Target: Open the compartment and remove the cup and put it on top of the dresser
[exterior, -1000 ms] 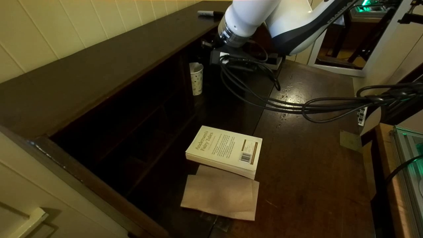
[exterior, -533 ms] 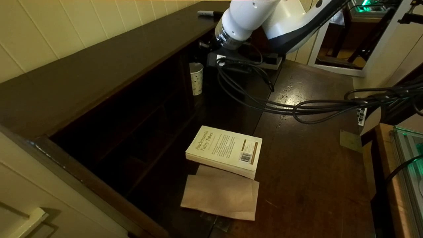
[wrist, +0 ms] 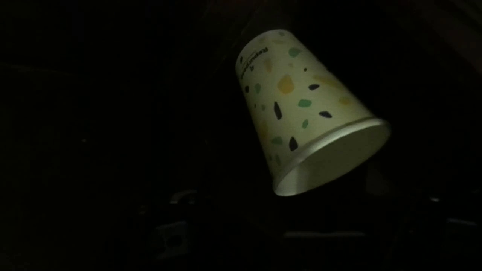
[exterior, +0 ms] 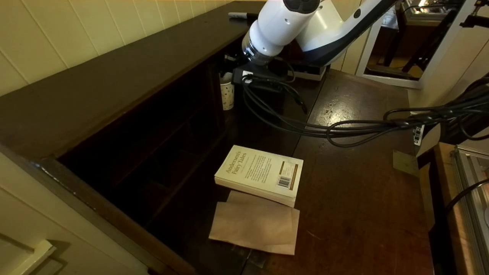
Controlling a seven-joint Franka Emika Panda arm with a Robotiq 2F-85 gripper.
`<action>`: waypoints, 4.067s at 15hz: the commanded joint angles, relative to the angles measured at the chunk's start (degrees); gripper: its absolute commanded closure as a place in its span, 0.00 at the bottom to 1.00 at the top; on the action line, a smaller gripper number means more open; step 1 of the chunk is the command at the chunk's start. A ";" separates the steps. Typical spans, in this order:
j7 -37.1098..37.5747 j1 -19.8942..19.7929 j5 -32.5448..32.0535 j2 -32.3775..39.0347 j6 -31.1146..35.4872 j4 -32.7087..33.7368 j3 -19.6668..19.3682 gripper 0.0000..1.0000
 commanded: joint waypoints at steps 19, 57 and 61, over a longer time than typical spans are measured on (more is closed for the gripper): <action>12.44 -2.15 -0.18 4.88 6.72 2.91 0.09 0.46; -33.99 -20.13 35.27 -20.46 -1.32 -34.06 26.45 1.00; -46.51 -24.25 43.97 -24.78 -5.24 -34.10 31.65 1.00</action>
